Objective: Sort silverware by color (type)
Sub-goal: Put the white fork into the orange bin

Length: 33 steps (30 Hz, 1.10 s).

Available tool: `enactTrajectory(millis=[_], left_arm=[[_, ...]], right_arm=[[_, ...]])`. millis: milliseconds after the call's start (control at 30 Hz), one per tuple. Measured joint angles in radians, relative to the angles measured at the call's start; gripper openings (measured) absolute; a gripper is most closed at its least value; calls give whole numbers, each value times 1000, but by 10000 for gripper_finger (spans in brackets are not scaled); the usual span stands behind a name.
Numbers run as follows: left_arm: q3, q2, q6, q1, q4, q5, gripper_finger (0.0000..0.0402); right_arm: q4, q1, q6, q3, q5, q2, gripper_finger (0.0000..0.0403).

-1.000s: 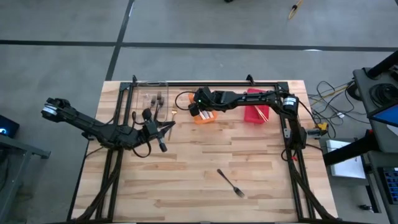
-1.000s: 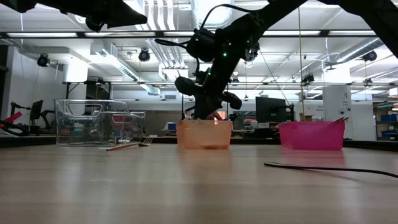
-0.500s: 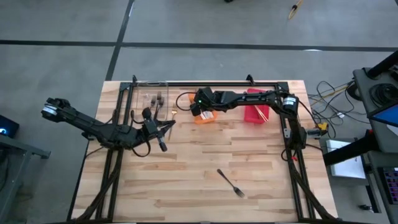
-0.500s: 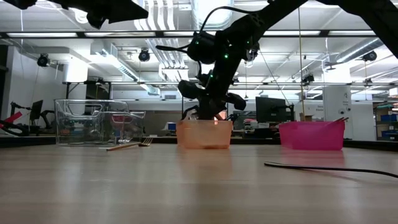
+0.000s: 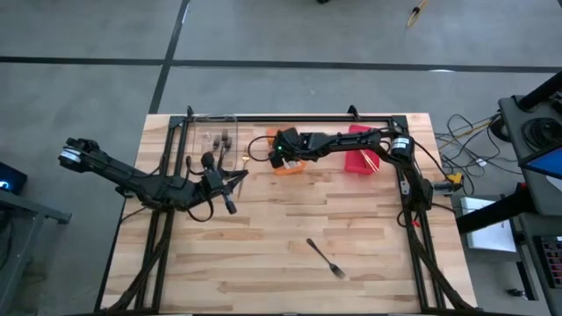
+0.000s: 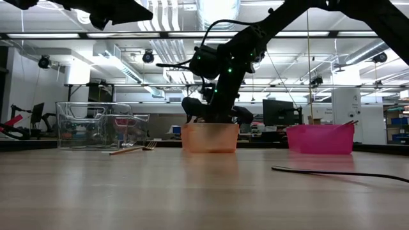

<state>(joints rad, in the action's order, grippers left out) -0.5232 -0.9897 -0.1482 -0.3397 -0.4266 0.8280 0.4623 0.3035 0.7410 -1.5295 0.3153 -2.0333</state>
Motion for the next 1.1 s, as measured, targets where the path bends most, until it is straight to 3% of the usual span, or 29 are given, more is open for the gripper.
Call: enactTrajectory(millis=[1100], left_arm=[[0, 0, 0, 0, 1, 0, 0]], right_arm=[[-4, 0, 0, 0, 53, -19, 46]])
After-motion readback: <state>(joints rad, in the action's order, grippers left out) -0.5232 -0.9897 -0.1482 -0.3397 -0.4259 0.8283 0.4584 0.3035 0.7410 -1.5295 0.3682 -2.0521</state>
